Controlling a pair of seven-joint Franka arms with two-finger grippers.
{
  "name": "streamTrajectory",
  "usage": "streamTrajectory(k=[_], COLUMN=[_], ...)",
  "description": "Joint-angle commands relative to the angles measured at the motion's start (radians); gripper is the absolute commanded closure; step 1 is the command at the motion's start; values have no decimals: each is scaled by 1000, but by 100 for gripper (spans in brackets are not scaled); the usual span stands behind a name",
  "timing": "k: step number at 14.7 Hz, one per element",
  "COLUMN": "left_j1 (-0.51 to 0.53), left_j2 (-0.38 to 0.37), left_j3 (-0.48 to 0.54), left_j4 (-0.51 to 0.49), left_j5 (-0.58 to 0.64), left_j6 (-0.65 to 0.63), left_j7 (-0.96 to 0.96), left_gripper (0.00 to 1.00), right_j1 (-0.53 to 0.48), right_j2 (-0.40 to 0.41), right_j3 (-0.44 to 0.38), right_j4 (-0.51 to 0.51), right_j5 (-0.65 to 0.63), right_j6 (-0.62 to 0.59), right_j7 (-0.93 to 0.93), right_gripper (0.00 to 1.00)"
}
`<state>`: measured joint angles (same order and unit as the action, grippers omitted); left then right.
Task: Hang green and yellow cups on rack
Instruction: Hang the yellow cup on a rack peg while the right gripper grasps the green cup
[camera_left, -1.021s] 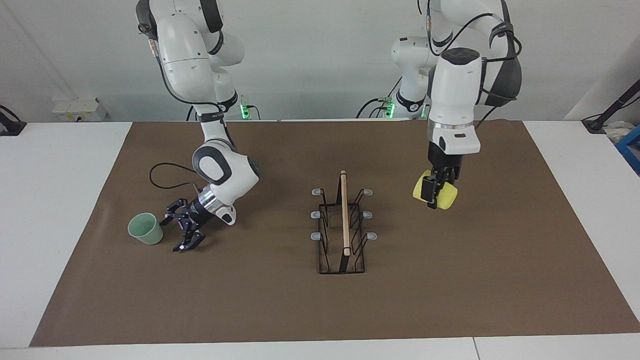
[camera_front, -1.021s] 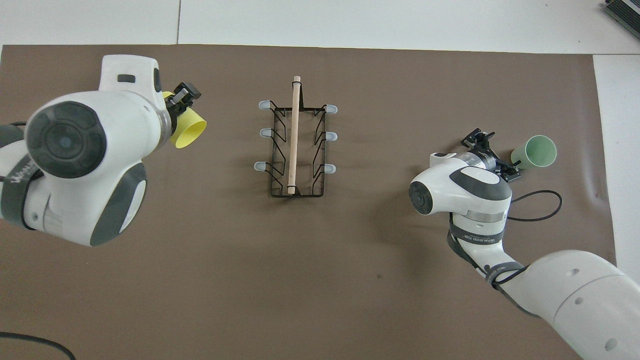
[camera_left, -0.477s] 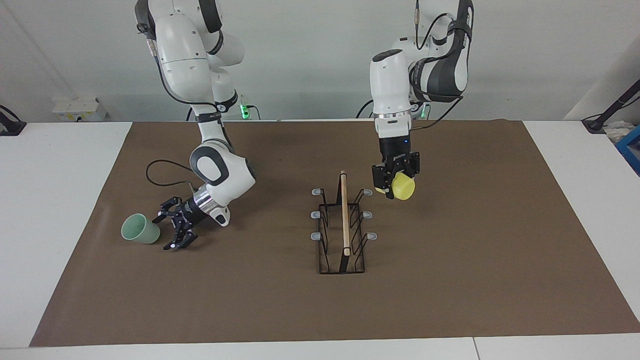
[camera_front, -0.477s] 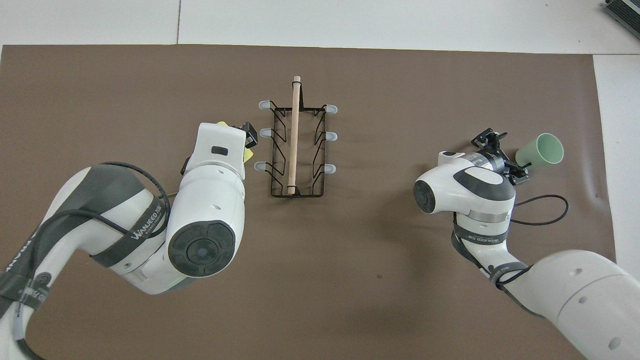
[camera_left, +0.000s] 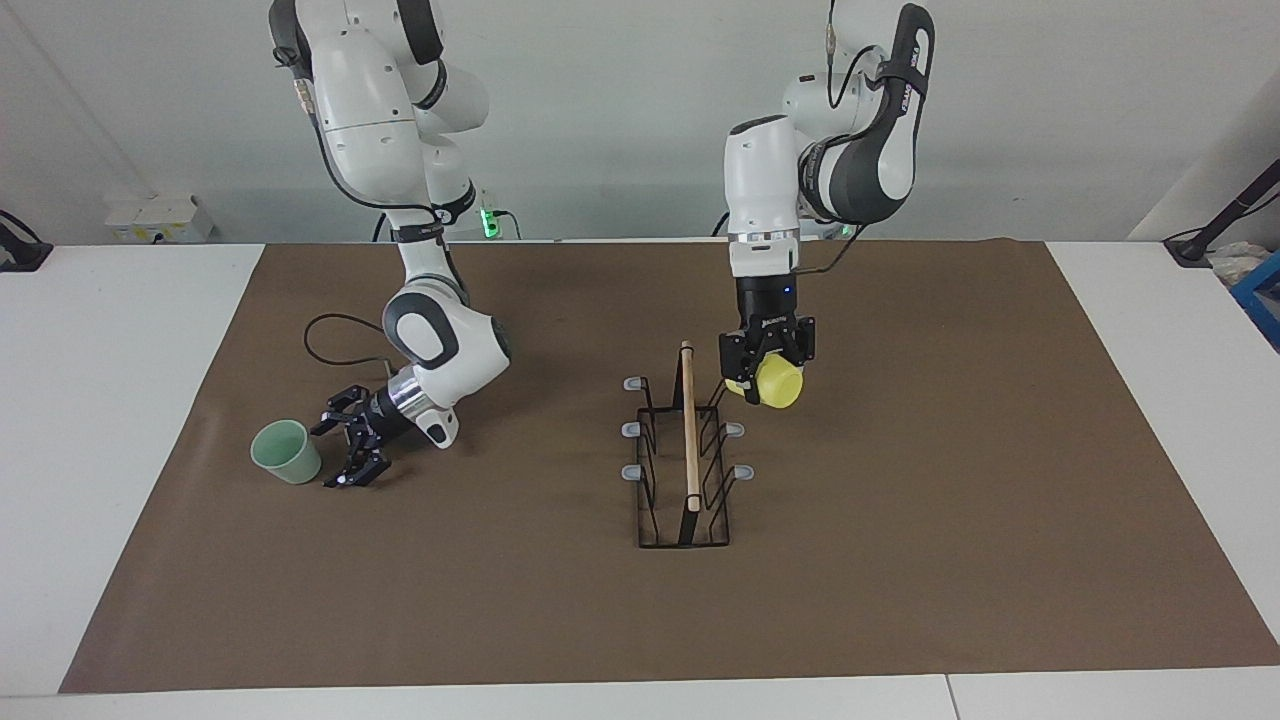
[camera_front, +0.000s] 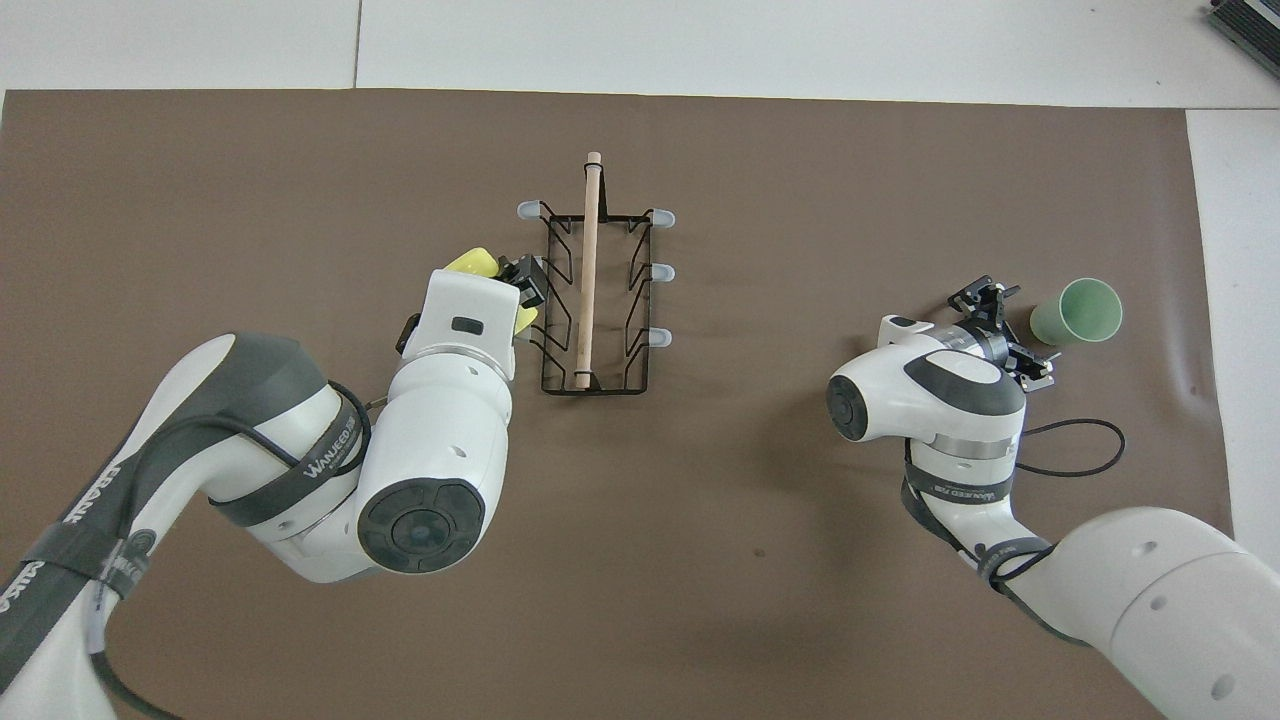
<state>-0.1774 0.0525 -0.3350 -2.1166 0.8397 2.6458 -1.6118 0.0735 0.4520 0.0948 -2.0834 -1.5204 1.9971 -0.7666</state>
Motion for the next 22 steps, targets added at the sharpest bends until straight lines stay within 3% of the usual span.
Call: streamTrajectory(k=[1,9,10,11,12,13,22], left_j1=[-1,-7,-7,-7,-5,-4,10], left_j2=[-20,-31,-31,-30,-29,-26,18], left_j3=[-1,-38,-42,-42,-42,-42,-38], left_j4=[-51,-85,-85,-85,-83,-77,53], left_j5=[25,25,24,24,24,24,15], left_j6=[31,26,26,28,29,28,-3], left_j7=[-25,-77,-77,-76,-82,-82,-56], left_gripper=[100,100,91,67,28,0,0], right_j1=[0,-44,-49,-58,-75,-80,-156], right_j2=[-35,-41,-41,-41,-39,-38,-27], right_j3=[8,3,3,3,3,3,3], right_j4=[-46,-58,-60,-60,-61,-61,-61], right_j5=[16,-7,-17,-23,-35,-68,-251], right_j6=[-24,-20,-17,-11,-2,12,104], right_j7=[18,62,70,85,89,89,81], right_gripper=[0,0,0,0,0,0,0])
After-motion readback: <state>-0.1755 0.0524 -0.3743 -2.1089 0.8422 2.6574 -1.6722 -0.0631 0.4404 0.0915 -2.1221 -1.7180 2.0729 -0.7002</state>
